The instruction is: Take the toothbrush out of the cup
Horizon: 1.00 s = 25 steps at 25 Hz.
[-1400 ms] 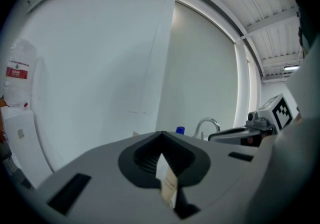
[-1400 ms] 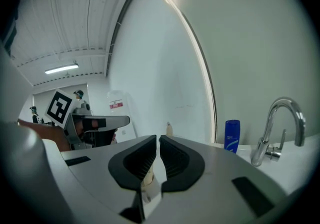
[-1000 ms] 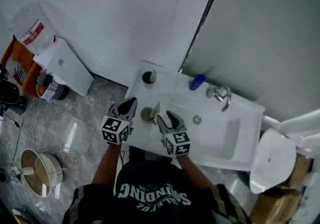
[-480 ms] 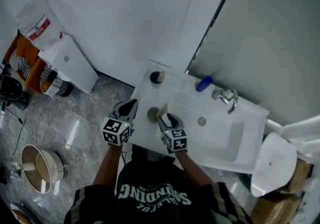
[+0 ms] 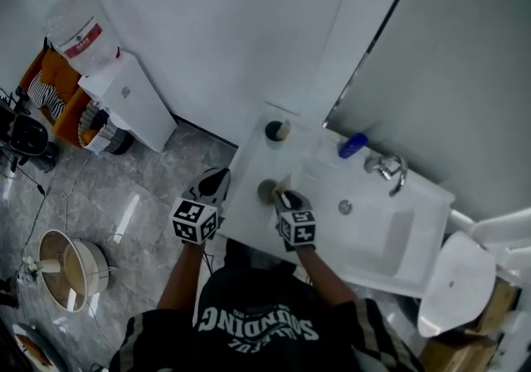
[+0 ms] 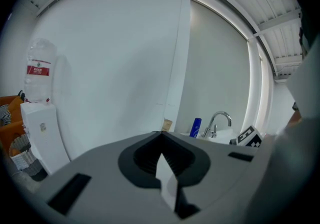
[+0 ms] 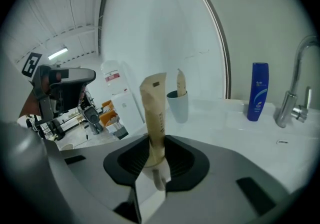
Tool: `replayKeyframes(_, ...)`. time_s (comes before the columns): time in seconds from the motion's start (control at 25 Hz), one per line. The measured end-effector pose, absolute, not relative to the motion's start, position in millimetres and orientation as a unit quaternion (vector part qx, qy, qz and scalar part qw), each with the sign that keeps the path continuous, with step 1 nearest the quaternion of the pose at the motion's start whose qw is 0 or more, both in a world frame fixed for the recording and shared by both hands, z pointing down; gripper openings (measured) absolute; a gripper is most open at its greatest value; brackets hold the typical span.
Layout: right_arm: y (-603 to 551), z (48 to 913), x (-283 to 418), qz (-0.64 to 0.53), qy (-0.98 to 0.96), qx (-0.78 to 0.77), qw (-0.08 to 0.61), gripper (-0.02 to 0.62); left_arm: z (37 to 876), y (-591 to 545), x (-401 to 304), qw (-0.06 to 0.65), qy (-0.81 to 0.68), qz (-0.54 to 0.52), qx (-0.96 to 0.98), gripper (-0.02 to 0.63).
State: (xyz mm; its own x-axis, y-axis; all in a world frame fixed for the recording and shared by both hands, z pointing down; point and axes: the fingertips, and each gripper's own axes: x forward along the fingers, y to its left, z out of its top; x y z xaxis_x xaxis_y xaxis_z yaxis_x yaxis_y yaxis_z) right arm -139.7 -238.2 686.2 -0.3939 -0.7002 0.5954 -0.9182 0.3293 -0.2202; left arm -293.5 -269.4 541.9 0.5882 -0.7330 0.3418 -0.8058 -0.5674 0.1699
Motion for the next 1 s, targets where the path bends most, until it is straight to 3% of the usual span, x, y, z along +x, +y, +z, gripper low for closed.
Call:
replayKeyframes(0.04, -239.2, 684.8, -139.1, 0.268, -0.790, 0.513, 0.203, 0.078, 541.5, -269.4, -294.5, 0.155, -0.439, 0.117, 0.877, 0.000)
replayKeyframes(0.12, -239.6, 678.0, -139.0, 0.265, -0.792, 0.514, 0.196, 0.072, 540.5, -269.1, -296.0, 0.155, -0.441, 0.116, 0.877, -0.001)
replayKeyframes(0.6, -234.9, 607.8, -122.6, 0.236, -0.820, 0.503, 0.138, 0.057, 537.1, -268.0, -260.3, 0.149, -0.407, 0.114, 0.894, 0.000)
replayKeyframes(1.0, -224.6, 564.6, -57.7, 0.201, -0.806, 0.547, 0.101, 0.054, 537.2, -261.0, -189.6, 0.142, -0.349, 0.119, 0.919, 0.000)
